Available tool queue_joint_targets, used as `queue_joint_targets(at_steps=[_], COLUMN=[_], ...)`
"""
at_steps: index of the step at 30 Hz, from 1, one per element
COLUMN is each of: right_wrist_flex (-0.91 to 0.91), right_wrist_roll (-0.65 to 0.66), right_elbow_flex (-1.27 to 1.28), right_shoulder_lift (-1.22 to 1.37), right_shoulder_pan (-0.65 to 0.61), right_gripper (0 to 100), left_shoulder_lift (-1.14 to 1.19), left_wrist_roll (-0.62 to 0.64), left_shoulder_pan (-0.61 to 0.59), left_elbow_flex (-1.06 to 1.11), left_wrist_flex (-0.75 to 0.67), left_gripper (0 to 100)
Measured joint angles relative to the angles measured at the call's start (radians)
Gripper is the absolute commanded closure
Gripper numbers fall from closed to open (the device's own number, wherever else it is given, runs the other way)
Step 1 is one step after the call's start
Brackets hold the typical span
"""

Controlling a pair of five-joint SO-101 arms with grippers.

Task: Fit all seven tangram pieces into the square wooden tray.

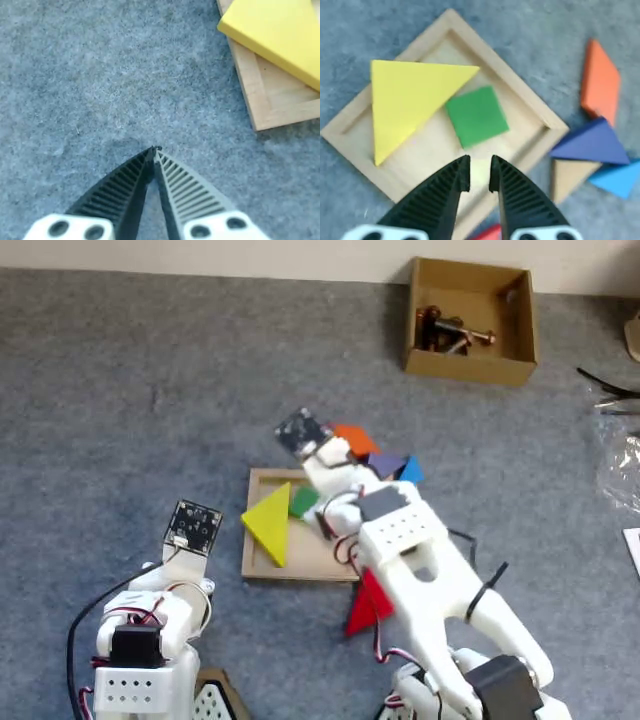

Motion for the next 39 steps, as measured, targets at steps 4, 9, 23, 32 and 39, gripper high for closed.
queue_joint_targets(at_steps=[4,9,23,32,39], right_wrist_flex=[0.144,0.304,0.637,0.747,0.756], right_wrist_roll=[0.0,0.0,0.021,0.064,0.149], right_elbow_flex=[-0.098,-0.276,-0.845,-1.02,-1.056], right_shoulder_lift=[0.0,0.11,0.535,0.784,0.815], right_shoulder_pan=[0.008,0.012,0.028,0.025,-0.041], right_gripper=[92.5,92.5,92.4,72.1,71.4], left_shoulder_lift=[0.0,0.0,0.0,0.0,0.0], left_wrist_roll=[0.0,0.0,0.0,0.0,0.0], left_shoulder_pan=[0.0,0.0,0.0,0.0,0.0], left_elbow_flex=[0.0,0.0,0.0,0.0,0.0], left_wrist_flex=[0.0,0.0,0.0,0.0,0.0], left_gripper=[99,99,99,99,99])
